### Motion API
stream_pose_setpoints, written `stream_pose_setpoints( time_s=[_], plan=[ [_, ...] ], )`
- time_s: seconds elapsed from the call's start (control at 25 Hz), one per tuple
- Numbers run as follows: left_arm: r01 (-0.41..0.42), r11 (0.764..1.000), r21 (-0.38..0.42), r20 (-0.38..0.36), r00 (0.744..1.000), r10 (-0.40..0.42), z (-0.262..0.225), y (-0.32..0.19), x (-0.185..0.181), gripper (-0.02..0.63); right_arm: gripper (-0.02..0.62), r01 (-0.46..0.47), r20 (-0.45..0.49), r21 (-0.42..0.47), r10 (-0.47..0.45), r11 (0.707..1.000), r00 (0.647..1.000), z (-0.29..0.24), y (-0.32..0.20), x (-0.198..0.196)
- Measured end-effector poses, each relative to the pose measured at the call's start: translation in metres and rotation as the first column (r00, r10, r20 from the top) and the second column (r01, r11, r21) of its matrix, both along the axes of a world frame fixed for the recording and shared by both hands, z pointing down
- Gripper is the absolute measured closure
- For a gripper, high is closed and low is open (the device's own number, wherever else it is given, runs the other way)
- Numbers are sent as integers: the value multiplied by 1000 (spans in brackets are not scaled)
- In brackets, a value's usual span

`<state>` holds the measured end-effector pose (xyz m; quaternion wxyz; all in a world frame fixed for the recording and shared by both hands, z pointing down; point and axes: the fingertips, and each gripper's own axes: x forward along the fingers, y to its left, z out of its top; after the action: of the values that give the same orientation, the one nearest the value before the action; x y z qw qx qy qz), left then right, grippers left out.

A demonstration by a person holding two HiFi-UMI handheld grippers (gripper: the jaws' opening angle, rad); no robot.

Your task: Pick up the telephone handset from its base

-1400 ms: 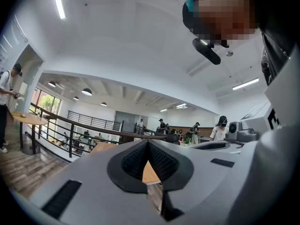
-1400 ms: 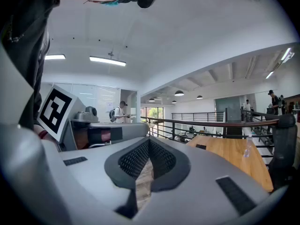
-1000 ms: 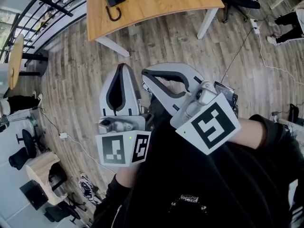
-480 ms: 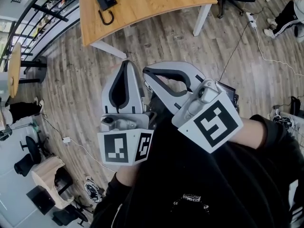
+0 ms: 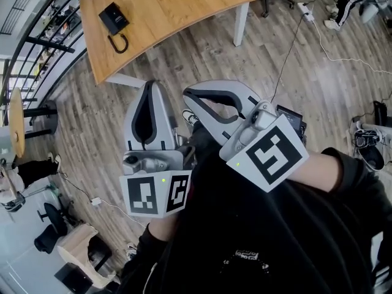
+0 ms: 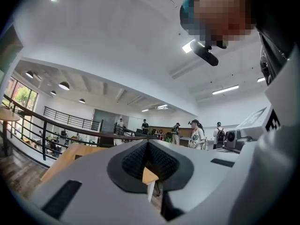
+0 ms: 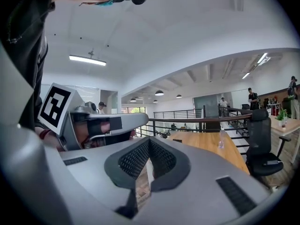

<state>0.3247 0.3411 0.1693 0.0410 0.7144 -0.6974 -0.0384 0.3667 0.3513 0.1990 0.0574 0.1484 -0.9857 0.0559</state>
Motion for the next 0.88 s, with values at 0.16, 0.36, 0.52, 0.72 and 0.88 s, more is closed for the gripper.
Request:
stream_pose_setpoints(
  time_s=[0.16, 0.36, 0.52, 0.72, 0.88],
  plan=[
    [-43, 999, -9, -12, 999, 43, 3, -15, 2, 611, 578, -46, -3, -2, 46, 999, 999, 0, -14, 3],
    [-71, 997, 5, -6, 997, 71, -2, -31, -3, 611, 577, -62, -27, -2, 62, 998, 998, 6, -24, -4],
    [-87, 996, -8, -48, 995, 87, 8, -48, -18, 611, 577, -61, -35, 22, 61, 998, 998, 7, -37, -16],
    [-79, 997, -16, -98, 992, 77, 23, -62, -52, 611, 577, -59, -24, 2, 59, 998, 998, 15, -55, -44],
    [-74, 997, -15, -138, 988, 71, 29, -79, -92, 611, 577, -48, -28, -7, 48, 999, 998, 18, -73, -80]
  ],
)
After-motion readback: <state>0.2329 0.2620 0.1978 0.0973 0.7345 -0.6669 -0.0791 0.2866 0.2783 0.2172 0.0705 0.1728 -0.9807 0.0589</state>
